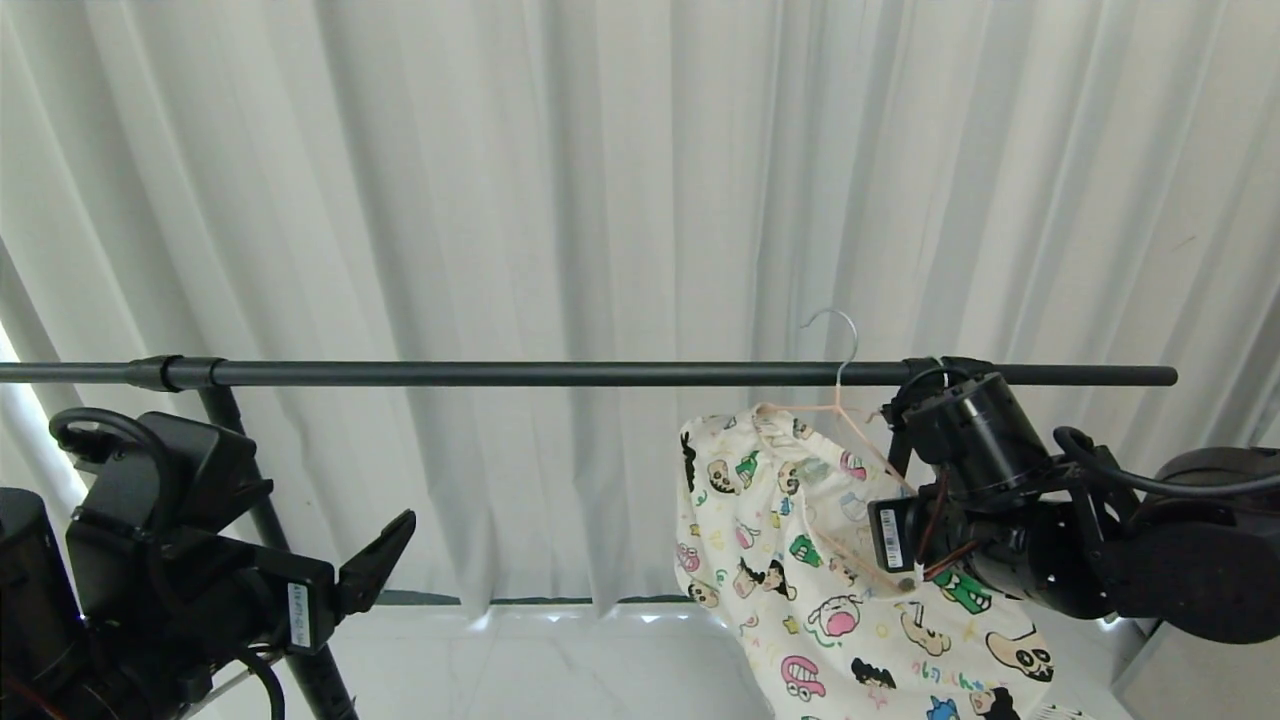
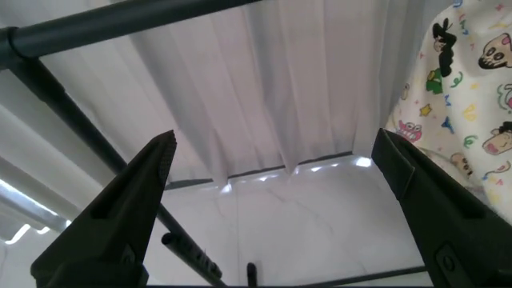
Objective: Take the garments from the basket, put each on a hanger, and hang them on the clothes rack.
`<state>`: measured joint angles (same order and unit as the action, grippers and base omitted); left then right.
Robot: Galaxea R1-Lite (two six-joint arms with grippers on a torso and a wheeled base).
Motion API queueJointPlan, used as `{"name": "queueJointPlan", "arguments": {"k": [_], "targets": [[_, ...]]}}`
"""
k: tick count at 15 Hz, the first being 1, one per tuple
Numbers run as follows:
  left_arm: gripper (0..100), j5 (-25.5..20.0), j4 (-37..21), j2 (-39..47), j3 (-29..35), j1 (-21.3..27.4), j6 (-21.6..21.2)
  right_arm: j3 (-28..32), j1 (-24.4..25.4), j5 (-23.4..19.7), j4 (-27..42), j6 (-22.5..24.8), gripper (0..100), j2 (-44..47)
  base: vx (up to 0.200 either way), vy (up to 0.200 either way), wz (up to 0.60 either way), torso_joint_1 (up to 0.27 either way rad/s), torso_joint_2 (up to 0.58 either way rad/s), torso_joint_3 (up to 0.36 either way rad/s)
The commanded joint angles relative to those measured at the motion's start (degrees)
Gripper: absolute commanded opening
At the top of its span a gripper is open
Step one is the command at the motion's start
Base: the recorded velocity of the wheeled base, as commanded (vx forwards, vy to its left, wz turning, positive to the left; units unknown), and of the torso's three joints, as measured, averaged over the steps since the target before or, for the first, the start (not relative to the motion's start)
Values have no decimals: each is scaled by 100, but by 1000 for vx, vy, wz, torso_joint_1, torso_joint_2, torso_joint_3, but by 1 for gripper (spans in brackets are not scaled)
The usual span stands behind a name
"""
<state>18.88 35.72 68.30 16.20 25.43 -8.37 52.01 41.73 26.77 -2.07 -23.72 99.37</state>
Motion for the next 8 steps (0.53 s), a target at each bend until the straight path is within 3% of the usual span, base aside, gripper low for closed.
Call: {"name": "queueJointPlan", "arguments": {"k": [1,8], "targets": [[100,10,5,-54,-135,182,3,3,-7,-5,23,-1,0,48,0,0,0,0,0,0],[100,19,5,-212,-249,419,-15,187,-218,-23,49,52,0,584,0,0,0,0,0,0]]}}
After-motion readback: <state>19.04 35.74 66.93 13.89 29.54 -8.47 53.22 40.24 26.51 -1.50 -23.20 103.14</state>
